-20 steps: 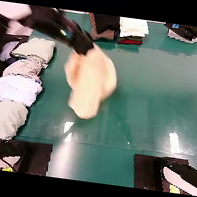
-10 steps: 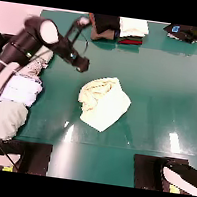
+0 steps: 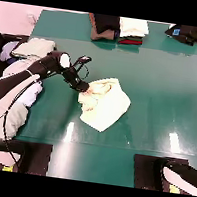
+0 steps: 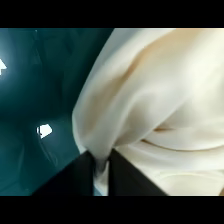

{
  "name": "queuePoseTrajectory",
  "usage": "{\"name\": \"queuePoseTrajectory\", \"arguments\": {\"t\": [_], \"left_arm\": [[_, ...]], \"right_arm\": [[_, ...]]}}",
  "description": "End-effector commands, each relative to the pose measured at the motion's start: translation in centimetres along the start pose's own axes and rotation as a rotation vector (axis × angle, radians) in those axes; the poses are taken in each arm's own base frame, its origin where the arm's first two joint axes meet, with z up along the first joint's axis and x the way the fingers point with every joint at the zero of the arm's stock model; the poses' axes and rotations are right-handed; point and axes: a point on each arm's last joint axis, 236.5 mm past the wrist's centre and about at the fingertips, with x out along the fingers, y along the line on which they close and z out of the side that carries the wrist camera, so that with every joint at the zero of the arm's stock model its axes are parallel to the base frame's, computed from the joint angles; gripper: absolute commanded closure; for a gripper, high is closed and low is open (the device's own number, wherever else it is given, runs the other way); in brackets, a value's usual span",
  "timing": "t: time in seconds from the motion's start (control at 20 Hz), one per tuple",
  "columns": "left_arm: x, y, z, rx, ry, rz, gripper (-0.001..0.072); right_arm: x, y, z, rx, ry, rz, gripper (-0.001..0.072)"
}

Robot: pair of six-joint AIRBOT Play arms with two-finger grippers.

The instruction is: Fold the shirts.

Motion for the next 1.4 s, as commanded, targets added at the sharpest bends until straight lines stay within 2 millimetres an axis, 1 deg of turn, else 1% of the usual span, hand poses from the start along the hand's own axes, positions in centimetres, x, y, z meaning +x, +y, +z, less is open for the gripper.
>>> {"name": "queuePoseTrajectory", "arguments": {"t": [0.0, 0.05, 0.15, 0.2, 0.25, 0.3, 0.35, 0.4, 0.45, 0.5, 0.55, 0.6, 0.65, 0.7, 0.85, 0.9, 0.95, 1.0, 1.05, 1.1, 1.15, 1.2, 1.25, 1.3, 1.35], "left_arm": [[-1.6, 1.9, 1.6, 0.010, -0.056, 0.054, 0.0680], [-3.1, 2.2, 2.6, 0.005, -0.092, 0.059, 0.0680], [-5.3, 2.9, 3.9, -0.006, -0.151, 0.066, 0.0680], [-6.0, 3.0, 4.2, -0.008, -0.171, 0.070, 0.0680], [-6.2, 3.2, 4.2, -0.003, -0.174, 0.079, 0.0680], [-6.1, 3.2, 4.1, -0.004, -0.168, 0.077, 0.0680], [-5.9, 3.2, 4.1, -0.006, -0.164, 0.075, 0.0680], [-5.9, 3.2, 4.1, -0.006, -0.164, 0.075, 0.0680], [-5.9, 3.2, 4.1, -0.009, -0.163, 0.075, 0.0680], [-5.9, 3.2, 4.0, -0.009, -0.161, 0.075, 0.0680], [-5.9, 3.2, 4.0, -0.009, -0.161, 0.075, 0.0680], [-5.9, 3.2, 4.0, -0.009, -0.161, 0.075, 0.0680], [-5.9, 3.2, 4.0, -0.009, -0.161, 0.075, 0.0680], [-5.9, 3.2, 4.0, -0.009, -0.161, 0.075, 0.0680], [-5.9, 3.2, 4.0, -0.009, -0.161, 0.075, 0.0680], [-5.9, 3.2, 4.0, -0.009, -0.161, 0.075, 0.0680], [-5.9, 3.2, 4.0, -0.009, -0.161, 0.076, 0.0680], [-6.0, 3.3, 4.0, -0.007, -0.162, 0.080, 0.0680], [-6.1, 3.5, 4.1, -0.003, -0.165, 0.090, 0.0680], [-6.8, 3.8, 4.2, 0.005, -0.176, 0.113, 0.0680], [-8.4, 4.0, 4.8, 0.023, -0.207, 0.141, 0.0680], [-11.0, 4.0, 5.6, 0.048, -0.262, 0.176, 0.0680], [-14.4, 3.7, 6.6, 0.076, -0.332, 0.211, 0.0680], [-18.7, 2.9, 7.5, 0.101, -0.427, 0.233, 0.0680], [-23.1, 1.6, 8.2, 0.121, -0.528, 0.241, 0.0680]], "right_arm": [[0.9, -3.6, -4.5, 0.013, 0.154, -0.122, 0.0692], [1.7, -4.8, -7.0, 0.032, 0.224, -0.147, 0.0692], [4.0, -7.0, -12.8, 0.091, 0.358, -0.172, 0.0692], [5.4, -8.2, -16.0, 0.129, 0.417, -0.181, 0.0655], [6.8, -8.7, -18.9, 0.171, 0.465, -0.169, 0.0388], [8.3, -8.9, -21.9, 0.229, 0.511, -0.144, 0.0140], [9.7, -8.6, -24.6, 0.286, 0.562, -0.113, 0.0139], [10.8, -8.5, -26.8, 0.320, 0.607, -0.103, 0.0139], [12.0, -8.4, -28.4, 0.337, 0.633, -0.098, 0.0140], [13.4, -8.0, -29.6, 0.350, 0.648, -0.088, 0.0142], [14.6, -7.6, -30.2, 0.362, 0.651, -0.075, 0.0166], [16.0, -7.0, -30.5, 0.371, 0.647, -0.062, 0.0174], [17.1, -6.8, -30.5, 0.358, 0.648, -0.063, 0.0190], [18.1, -6.6, -30.5, 0.349, 0.653, -0.061, 0.0191], [20.6, -6.3, -30.2, 0.335, 0.675, -0.058, 0.0218], [21.2, -6.3, -29.9, 0.333, 0.677, -0.057, 0.0326], [21.7, -6.4, -29.6, 0.331, 0.675, -0.057, 0.0452], [22.1, -6.6, -29.1, 0.322, 0.665, -0.061, 0.0616], [22.3, -6.8, -28.4, 0.300, 0.652, -0.068, 0.0693], [22.0, -7.2, -27.3, 0.263, 0.635, -0.081, 0.0693], [21.3, -7.3, -25.2, 0.224, 0.604, -0.090, 0.0693], [20.0, -7.4, -22.3, 0.187, 0.554, -0.097, 0.0694], [18.0, -7.2, -18.4, 0.146, 0.475, -0.103, 0.0694], [15.5, -6.7, -14.4, 0.108, 0.388, -0.106, 0.0694], [12.2, -5.9, -10.3, 0.073, 0.288, -0.107, 0.0694]]}}
